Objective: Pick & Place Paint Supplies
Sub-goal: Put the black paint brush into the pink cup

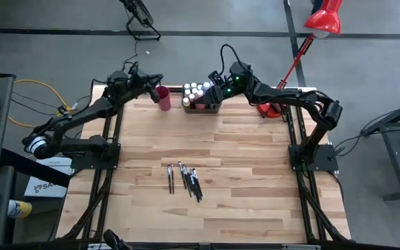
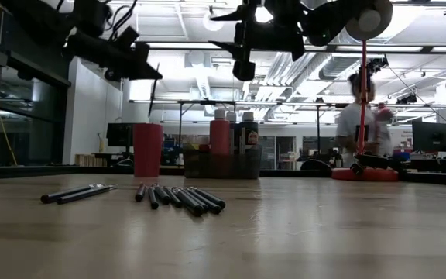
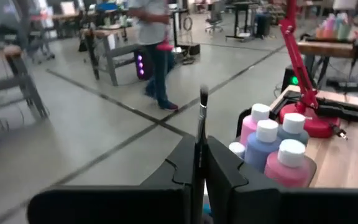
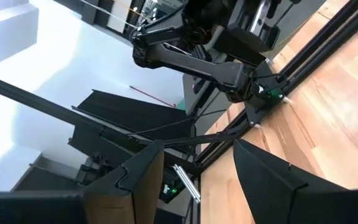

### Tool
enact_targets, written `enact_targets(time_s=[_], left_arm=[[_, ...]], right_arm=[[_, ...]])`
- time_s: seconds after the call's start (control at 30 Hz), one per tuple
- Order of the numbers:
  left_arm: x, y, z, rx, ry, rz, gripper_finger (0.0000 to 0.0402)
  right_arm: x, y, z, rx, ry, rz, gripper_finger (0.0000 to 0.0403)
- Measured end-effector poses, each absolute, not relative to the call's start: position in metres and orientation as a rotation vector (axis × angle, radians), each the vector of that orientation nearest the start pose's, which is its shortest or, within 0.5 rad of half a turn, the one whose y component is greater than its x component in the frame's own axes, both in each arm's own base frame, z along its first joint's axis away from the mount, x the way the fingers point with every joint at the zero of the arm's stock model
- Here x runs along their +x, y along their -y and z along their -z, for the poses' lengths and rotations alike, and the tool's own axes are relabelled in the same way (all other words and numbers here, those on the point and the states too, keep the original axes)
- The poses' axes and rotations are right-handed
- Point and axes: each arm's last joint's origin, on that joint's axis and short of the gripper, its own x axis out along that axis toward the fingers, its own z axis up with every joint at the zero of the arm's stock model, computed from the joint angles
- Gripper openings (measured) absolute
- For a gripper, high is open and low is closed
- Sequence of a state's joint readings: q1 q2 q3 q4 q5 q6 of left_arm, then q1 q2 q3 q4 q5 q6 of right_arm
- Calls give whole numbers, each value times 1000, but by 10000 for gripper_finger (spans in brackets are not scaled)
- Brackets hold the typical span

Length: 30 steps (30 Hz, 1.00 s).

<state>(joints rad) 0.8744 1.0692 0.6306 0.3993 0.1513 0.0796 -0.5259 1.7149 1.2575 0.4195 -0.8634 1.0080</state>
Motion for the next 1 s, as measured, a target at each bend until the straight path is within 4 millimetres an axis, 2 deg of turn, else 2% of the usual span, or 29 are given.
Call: enact_targets(time_s=[0.17,0.37,0.6,1.0], left_arm=[[146,-180,-264,-35,1,-755,10],[145,-177,-250,-58,-36,-756,15],[144,-177,-248,-56,-38,-763,92],[144,-177,-250,-62,-15,-791,188]], right_arm=[[349,177,-306,1016,-201,-291,190],[349,177,-306,1017,-200,-287,190],[349,177,-306,1019,-202,-286,190],[349,177,-306,1020,-203,-286,190]])
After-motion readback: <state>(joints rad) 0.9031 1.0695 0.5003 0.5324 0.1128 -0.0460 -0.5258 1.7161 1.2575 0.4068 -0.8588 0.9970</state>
